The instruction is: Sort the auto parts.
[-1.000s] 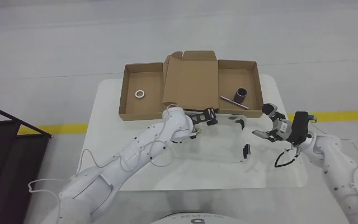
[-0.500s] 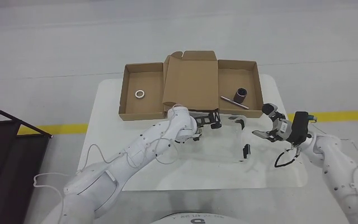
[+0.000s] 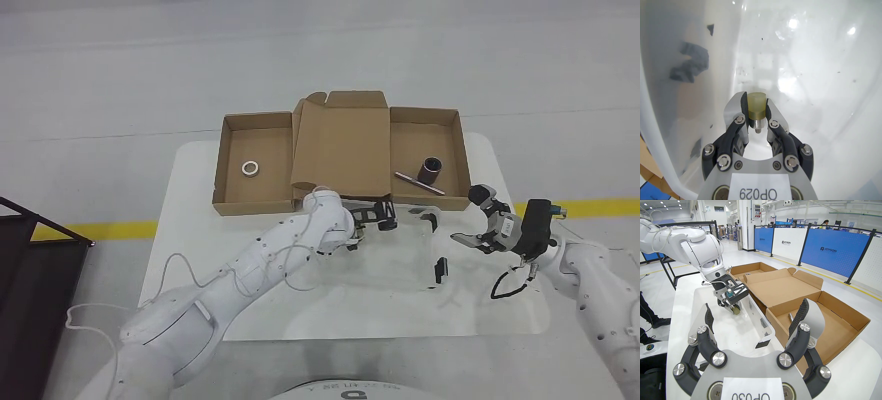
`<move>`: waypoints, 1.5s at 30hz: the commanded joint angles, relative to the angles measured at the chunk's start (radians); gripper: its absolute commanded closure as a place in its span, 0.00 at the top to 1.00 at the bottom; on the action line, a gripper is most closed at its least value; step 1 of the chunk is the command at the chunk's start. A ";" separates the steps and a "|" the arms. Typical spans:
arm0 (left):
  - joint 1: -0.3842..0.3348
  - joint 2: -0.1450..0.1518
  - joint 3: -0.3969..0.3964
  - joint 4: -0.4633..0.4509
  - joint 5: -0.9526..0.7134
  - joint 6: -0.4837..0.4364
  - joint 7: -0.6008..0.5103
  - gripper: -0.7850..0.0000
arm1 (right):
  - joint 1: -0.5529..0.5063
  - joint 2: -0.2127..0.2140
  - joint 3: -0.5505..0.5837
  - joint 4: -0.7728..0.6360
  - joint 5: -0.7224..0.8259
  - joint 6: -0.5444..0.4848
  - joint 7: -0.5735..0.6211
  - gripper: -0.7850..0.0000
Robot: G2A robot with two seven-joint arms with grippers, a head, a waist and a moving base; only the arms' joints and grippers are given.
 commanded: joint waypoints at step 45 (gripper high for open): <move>0.657 0.280 -0.743 -0.711 0.019 -0.260 0.361 0.00 | 0.000 0.000 0.000 0.000 0.000 0.000 0.000 1.00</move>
